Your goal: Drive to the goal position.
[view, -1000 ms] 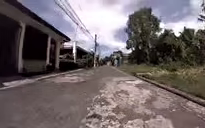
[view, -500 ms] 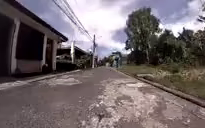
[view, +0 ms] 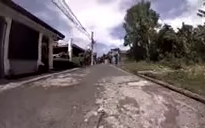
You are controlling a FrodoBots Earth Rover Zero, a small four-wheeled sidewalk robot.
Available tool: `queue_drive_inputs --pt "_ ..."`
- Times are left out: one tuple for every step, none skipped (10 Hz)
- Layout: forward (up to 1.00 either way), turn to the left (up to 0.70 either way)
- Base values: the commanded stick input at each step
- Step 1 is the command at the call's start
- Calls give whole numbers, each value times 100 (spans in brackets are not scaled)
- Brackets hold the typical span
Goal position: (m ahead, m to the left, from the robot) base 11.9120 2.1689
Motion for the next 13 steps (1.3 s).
queue_drive_inputs --pt "70 0" --pt "70 0" --pt "70 0" --pt "70 0" --pt "70 0" --pt "70 0" --pt "70 0" --pt "70 0" --pt "70 0" --pt "70 0" --pt "70 0" --pt "70 0" --pt "70 0"
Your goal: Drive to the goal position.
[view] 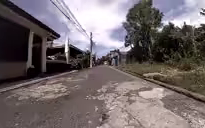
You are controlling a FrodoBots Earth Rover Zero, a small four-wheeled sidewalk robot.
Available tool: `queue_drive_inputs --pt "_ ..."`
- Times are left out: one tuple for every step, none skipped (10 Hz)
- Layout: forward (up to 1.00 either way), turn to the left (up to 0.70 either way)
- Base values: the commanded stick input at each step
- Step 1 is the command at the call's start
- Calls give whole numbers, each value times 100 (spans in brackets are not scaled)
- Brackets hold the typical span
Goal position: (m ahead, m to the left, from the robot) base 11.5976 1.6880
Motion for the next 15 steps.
queue_drive_inputs --pt "70 0" --pt "70 0" --pt "70 0" --pt "70 0" --pt "70 0" --pt "70 0" --pt "70 0" --pt "70 0" --pt "70 0" --pt "70 0" --pt "70 0" --pt "70 0" --pt "70 0" --pt "70 0" --pt "70 0"
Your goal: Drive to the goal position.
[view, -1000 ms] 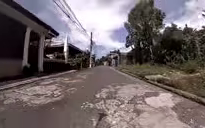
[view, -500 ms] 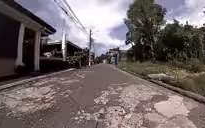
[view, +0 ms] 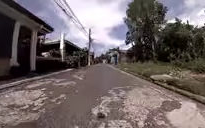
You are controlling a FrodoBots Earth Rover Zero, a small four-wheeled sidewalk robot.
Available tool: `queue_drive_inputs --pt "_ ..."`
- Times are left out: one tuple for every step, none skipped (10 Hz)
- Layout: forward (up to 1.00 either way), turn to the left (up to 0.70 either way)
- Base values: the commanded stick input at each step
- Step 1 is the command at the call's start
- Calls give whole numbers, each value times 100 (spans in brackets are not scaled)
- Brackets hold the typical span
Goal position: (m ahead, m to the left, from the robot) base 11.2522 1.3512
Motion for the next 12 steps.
queue_drive_inputs --pt "70 0" --pt "70 0" --pt "70 0" --pt "70 0" --pt "70 0" --pt "70 0" --pt "70 0" --pt "70 0" --pt "70 0" --pt "70 0" --pt "70 0" --pt "70 0"
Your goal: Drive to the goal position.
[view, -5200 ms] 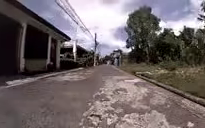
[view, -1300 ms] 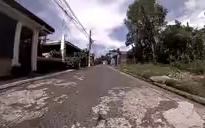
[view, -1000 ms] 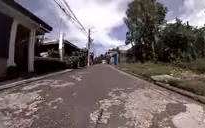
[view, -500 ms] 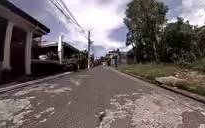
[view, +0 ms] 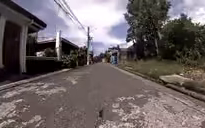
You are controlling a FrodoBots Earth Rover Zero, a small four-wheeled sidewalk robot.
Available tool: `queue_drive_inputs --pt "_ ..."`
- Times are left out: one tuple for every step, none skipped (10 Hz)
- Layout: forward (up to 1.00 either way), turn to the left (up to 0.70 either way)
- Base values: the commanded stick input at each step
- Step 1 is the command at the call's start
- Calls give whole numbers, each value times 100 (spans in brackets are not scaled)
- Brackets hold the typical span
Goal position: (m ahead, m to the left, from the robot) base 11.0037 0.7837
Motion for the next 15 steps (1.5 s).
queue_drive_inputs --pt "70 0" --pt "70 0" --pt "70 0" --pt "70 0" --pt "70 0" --pt "70 0" --pt "70 0" --pt "70 0" --pt "70 0" --pt "70 0" --pt "70 0" --pt "70 0" --pt "70 0" --pt "70 0" --pt "70 0"
